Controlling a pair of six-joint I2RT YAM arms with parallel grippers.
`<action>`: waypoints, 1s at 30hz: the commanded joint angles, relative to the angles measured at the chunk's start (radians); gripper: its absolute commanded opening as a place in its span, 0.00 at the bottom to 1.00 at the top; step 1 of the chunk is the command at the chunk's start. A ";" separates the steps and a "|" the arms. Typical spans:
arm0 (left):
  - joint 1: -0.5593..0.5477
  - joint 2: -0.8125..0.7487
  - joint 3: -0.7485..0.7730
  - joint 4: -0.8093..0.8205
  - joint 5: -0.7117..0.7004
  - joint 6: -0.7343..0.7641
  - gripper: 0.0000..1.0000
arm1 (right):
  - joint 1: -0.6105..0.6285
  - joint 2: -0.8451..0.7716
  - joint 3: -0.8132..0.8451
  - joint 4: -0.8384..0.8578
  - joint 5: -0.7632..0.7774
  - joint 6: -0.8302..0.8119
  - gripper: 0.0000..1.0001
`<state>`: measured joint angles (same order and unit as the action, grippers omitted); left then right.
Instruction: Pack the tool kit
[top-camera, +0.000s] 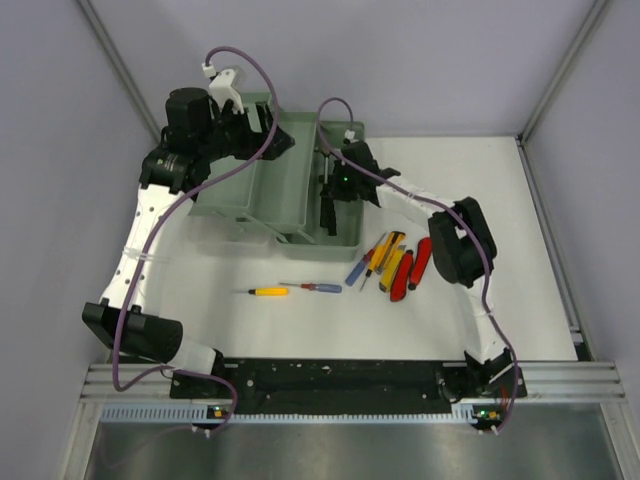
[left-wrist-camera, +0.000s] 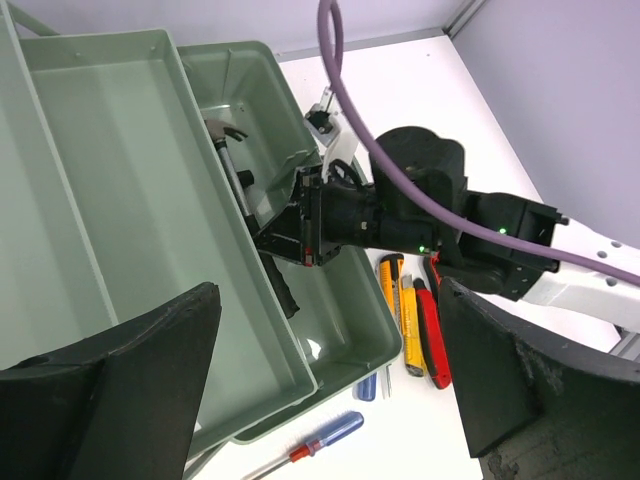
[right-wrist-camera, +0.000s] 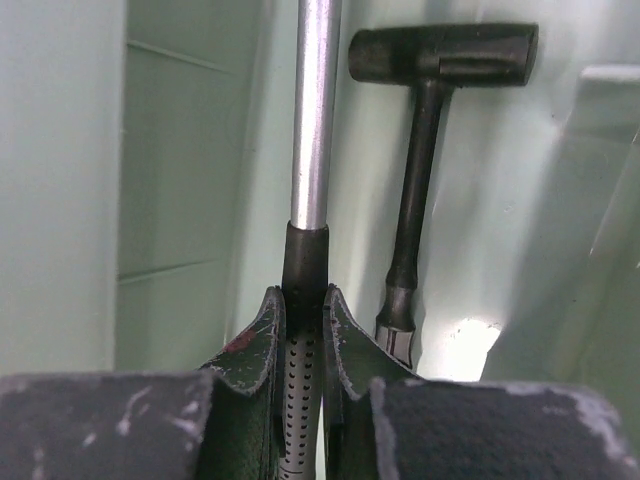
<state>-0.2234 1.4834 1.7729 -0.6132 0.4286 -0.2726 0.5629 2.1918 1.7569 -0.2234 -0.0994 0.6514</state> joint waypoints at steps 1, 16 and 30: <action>-0.001 -0.040 0.003 0.017 -0.001 0.009 0.93 | 0.017 0.025 0.075 0.065 0.035 0.030 0.00; -0.001 -0.037 -0.001 0.020 -0.001 0.007 0.93 | 0.034 0.149 0.173 -0.016 0.067 -0.030 0.10; -0.001 -0.034 -0.010 0.021 0.001 0.003 0.93 | 0.043 0.060 0.150 -0.019 0.072 -0.048 0.44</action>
<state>-0.2234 1.4834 1.7634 -0.6136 0.4282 -0.2710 0.5957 2.3020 1.8874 -0.2535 -0.0490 0.6273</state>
